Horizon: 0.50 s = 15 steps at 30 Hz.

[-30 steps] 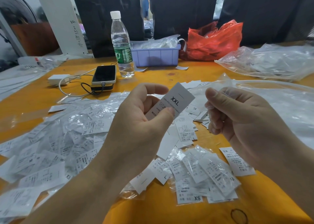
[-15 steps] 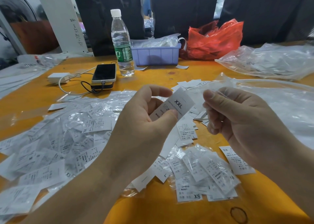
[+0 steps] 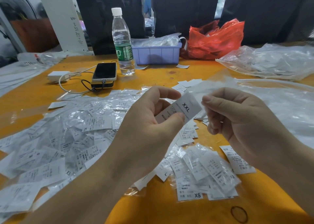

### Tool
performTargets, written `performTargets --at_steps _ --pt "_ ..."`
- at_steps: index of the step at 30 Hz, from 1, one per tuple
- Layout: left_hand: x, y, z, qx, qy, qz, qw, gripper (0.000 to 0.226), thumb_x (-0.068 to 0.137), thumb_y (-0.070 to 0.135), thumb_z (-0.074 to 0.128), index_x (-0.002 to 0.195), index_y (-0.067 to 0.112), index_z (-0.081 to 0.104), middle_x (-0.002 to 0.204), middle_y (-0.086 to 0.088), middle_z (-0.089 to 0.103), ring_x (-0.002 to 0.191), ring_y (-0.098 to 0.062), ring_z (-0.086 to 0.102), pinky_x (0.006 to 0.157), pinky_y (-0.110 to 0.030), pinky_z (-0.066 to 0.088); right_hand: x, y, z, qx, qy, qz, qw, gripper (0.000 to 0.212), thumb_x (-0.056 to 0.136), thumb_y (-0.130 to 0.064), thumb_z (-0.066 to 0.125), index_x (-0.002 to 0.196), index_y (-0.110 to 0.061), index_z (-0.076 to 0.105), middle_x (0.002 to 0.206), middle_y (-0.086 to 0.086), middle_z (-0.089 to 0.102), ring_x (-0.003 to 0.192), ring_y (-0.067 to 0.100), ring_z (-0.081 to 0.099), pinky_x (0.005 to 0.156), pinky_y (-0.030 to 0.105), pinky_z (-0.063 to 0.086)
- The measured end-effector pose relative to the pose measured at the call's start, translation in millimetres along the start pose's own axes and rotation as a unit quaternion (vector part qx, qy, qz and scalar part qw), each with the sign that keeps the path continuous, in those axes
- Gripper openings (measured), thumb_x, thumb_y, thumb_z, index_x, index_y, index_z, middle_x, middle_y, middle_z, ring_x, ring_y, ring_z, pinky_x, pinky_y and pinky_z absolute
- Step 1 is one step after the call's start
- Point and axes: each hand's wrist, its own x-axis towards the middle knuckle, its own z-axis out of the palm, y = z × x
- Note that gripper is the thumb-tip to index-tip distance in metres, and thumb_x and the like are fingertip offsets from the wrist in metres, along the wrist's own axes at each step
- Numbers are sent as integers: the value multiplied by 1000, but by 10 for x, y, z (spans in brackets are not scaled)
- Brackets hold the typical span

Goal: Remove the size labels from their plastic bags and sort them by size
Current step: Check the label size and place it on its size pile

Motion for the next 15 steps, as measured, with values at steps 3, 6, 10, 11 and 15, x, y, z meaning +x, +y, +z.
performTargets --at_steps 3,6,10,11,15 --pt "8 -2 -12 -14 3 -2 1000 25 75 36 61 100 40 60 89 20 67 74 -2 65 58 -17 53 7 10 -6 -5 -4 5 1000 8 70 -24 68 66 -18 71 57 1 54 48 12 47 47 24 42" --pt "19 -3 -25 -20 6 -5 1000 25 75 34 62 100 38 61 90 21 68 74 -1 66 59 -15 53 18 23 -10 -3 -13 22 1000 8 68 -24 68 70 -17 72 60 1 57 49 13 49 47 24 44" --pt "26 -30 -22 -9 -4 -31 999 33 72 33 64 104 40 61 90 17 68 74 -11 66 60 -26 59 17 37 4 -1 -62 55 997 13 69 -18 66 77 -13 75 63 2 59 51 14 50 47 23 45" --pt "33 -42 -20 -7 -7 -40 999 35 71 33 64 105 40 61 89 15 68 74 -12 66 60 -27 59 12 36 8 -5 -82 64 995 15 70 -17 66 79 -12 76 63 2 59 52 14 51 48 24 46" --pt "62 -88 -34 -31 -25 -80 996 37 67 30 65 103 37 64 82 15 69 69 -6 67 59 -18 53 -6 27 32 -9 -131 96 987 20 70 -17 66 85 -10 77 66 3 60 55 14 54 51 24 48"
